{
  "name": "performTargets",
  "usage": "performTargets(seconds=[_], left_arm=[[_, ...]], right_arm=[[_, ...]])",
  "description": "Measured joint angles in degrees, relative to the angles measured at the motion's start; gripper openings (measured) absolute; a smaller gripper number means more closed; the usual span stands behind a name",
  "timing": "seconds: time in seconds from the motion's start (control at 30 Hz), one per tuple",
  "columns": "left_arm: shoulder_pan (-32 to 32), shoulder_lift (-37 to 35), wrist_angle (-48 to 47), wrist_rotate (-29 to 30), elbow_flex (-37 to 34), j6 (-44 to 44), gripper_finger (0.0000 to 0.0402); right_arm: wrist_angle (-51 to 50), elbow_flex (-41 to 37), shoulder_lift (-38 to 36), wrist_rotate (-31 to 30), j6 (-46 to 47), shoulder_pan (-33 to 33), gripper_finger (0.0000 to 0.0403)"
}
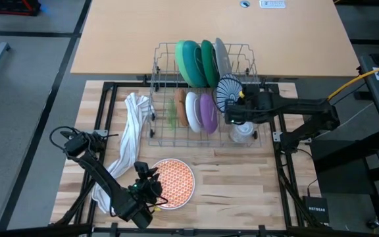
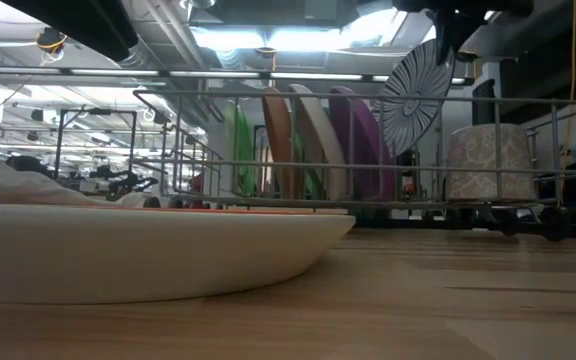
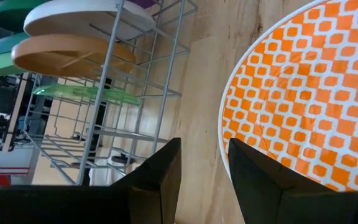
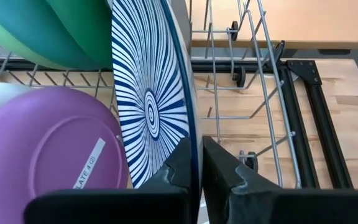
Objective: Sort dishes
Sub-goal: Put the blue patterned plate into the dish rack
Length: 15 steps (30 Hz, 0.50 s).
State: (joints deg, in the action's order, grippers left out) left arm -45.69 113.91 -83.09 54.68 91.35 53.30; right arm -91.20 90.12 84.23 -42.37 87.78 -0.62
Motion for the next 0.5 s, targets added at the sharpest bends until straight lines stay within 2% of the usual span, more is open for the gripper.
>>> performTargets(seconds=[0.5], left_arm=[[0.0, 0.0, 0.0, 0.0, 0.0, -0.2, 0.0123]], right_arm=[[1.1, 0.9, 1.9, 3.0, 2.2, -0.1, 0.0016]])
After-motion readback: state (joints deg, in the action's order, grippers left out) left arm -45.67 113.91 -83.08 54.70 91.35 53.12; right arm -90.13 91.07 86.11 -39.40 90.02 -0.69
